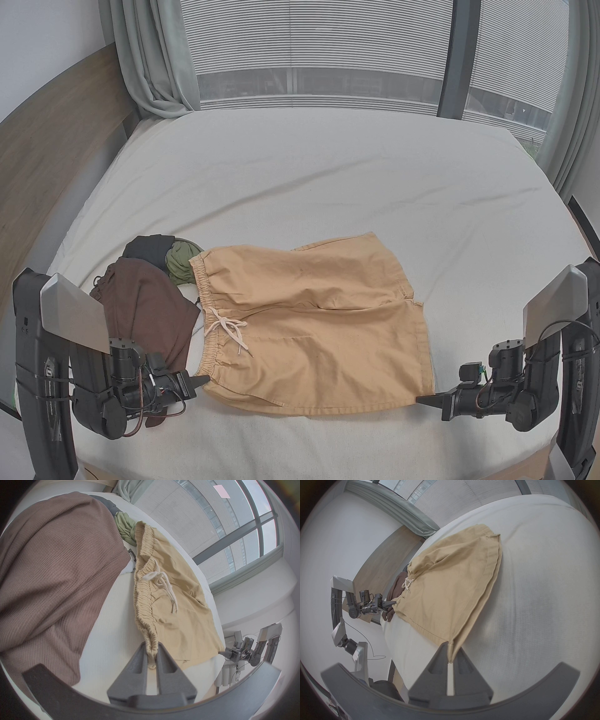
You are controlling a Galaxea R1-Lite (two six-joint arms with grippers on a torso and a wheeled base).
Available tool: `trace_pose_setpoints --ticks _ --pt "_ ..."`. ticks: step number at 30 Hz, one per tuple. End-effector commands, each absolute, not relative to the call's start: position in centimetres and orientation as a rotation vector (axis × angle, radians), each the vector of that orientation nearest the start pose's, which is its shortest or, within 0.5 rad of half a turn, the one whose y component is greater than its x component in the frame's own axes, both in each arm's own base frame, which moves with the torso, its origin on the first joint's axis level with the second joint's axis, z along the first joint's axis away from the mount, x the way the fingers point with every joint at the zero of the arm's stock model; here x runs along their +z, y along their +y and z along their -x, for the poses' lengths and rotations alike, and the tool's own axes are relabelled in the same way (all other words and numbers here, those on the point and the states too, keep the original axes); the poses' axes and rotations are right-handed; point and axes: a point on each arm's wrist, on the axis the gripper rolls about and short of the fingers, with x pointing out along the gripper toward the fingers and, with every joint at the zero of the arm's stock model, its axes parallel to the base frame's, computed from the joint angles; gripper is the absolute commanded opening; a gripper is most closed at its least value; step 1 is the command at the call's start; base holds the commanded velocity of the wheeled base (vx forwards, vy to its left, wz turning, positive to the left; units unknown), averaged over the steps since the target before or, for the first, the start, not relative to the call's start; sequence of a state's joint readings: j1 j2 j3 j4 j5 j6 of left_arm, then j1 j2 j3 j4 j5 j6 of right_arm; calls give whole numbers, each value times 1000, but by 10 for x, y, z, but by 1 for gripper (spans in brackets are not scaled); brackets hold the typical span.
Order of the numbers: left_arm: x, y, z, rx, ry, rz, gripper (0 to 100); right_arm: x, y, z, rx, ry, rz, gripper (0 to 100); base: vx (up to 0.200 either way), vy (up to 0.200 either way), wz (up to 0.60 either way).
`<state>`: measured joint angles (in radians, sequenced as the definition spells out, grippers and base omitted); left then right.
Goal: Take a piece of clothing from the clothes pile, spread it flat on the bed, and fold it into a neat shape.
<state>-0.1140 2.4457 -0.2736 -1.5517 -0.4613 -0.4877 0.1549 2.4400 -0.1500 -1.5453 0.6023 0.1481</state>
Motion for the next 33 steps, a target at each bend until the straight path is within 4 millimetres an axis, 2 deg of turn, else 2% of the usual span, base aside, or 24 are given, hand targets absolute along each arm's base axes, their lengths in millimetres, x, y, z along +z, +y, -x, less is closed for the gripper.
trace_pose_setpoints --ticks 1,20,33 --pt "-44 -41 -263 -400 749 556 0 -47 44 -232 655 787 -292 0 0 0 0" --pt "-43 -34 -231 -427 822 428 0 -46 37 -205 652 869 -258 0 0 0 0" --pt "-35 -33 -212 -458 865 429 0 -46 37 -204 667 869 -235 0 0 0 0"
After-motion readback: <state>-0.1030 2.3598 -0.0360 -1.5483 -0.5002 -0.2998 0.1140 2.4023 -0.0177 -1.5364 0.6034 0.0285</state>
